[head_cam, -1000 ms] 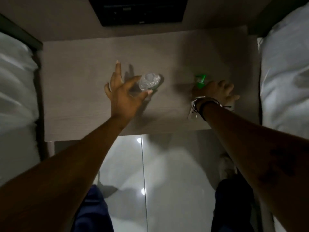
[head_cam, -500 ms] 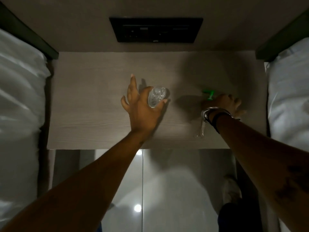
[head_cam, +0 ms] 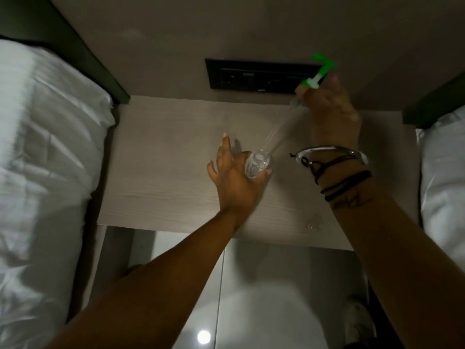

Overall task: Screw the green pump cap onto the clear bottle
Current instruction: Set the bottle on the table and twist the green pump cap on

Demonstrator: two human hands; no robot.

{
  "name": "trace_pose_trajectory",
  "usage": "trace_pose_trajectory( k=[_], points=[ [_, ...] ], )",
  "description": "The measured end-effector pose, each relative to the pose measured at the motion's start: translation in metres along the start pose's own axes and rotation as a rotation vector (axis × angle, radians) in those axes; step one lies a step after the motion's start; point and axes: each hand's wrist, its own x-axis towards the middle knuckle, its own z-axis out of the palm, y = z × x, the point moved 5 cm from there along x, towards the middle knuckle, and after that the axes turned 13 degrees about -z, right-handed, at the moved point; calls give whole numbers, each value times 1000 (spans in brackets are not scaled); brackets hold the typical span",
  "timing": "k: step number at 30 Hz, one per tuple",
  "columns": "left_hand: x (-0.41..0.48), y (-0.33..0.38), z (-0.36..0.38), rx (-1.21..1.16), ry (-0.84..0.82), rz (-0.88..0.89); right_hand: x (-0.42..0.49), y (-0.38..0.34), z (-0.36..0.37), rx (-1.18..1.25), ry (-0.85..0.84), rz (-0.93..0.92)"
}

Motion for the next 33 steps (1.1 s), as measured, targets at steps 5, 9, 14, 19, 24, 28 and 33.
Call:
trace_pose_trajectory(
  k=[5, 9, 14, 19, 24, 28, 33],
  points=[
    [-2, -4, 2, -3, 5, -28, -17, 20, 4, -70, -95, -63],
    [0, -2, 2, -10, 13, -4, -28, 42, 5, -373, -308, -240],
    [0, -3, 2, -23, 16, 11, -59, 71, 1, -554, -520, -259],
    [5, -6, 5, -45, -4, 36, -53, 77, 2, -607, -582, -261],
    [6, -10, 6, -83, -8, 32, -45, 83, 14, -514, -825, -265],
    [6, -9, 6, -88, -22, 20, -42, 79, 18, -518, -736, -268],
    [9, -9, 5, -83, -12, 25, -46, 78, 22, -682, -805, -315]
  ],
)
